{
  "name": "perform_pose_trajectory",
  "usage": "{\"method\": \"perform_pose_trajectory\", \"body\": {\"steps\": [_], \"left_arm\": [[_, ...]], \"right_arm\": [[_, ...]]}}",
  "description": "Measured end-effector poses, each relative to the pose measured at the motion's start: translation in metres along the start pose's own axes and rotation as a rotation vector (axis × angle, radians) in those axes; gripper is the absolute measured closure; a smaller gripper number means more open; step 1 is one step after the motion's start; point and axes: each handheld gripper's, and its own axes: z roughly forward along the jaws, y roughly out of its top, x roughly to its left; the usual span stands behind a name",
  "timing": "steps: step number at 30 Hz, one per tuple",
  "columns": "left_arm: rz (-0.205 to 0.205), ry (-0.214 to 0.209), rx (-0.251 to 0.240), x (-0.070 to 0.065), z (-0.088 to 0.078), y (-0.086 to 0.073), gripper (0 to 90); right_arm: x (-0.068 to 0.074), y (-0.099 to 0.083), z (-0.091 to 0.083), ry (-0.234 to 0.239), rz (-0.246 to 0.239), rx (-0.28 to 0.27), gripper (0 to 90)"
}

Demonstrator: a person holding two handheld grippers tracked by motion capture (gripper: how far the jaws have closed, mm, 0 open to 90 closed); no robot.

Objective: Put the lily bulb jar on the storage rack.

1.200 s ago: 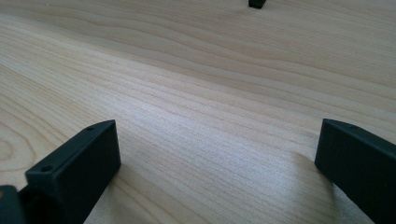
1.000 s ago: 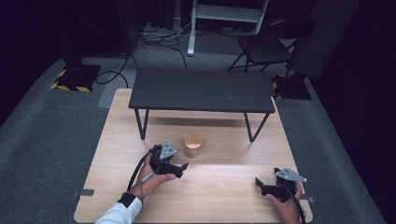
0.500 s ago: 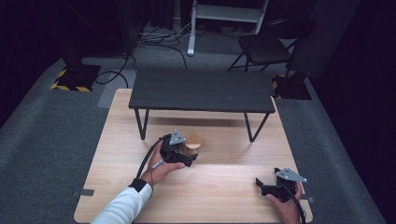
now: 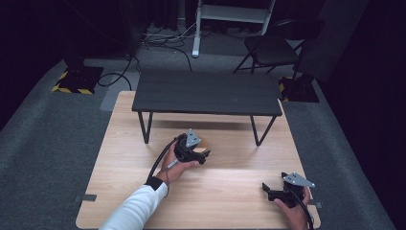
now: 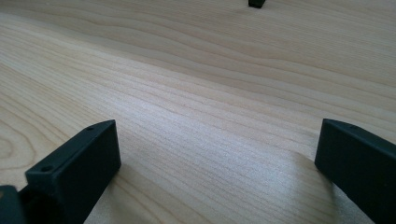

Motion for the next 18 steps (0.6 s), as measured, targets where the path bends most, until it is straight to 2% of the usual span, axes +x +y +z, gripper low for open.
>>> {"method": "perform_pose_trajectory", "body": {"steps": [4, 12, 16, 18], "left_arm": [[0.002, -0.003, -0.01, 0.001, 0.0, -0.002, 23.7], [-0.025, -0.014, -0.005, 0.004, -0.004, 0.001, 24.0], [-0.037, -0.021, -0.017, 0.007, -0.015, 0.008, 24.0], [-0.031, -0.021, -0.04, 0.007, -0.023, 0.013, 24.0]], "right_arm": [[0.0, 0.0, 0.0, 0.0, 0.0, 0.0, 0.0], [0.0, 0.0, 0.0, -0.002, 0.001, 0.0, 0.0], [0.0, 0.0, 0.0, -0.004, 0.001, -0.001, 0.0], [0.0, 0.0, 0.0, -0.003, 0.001, -0.001, 0.0]]}}
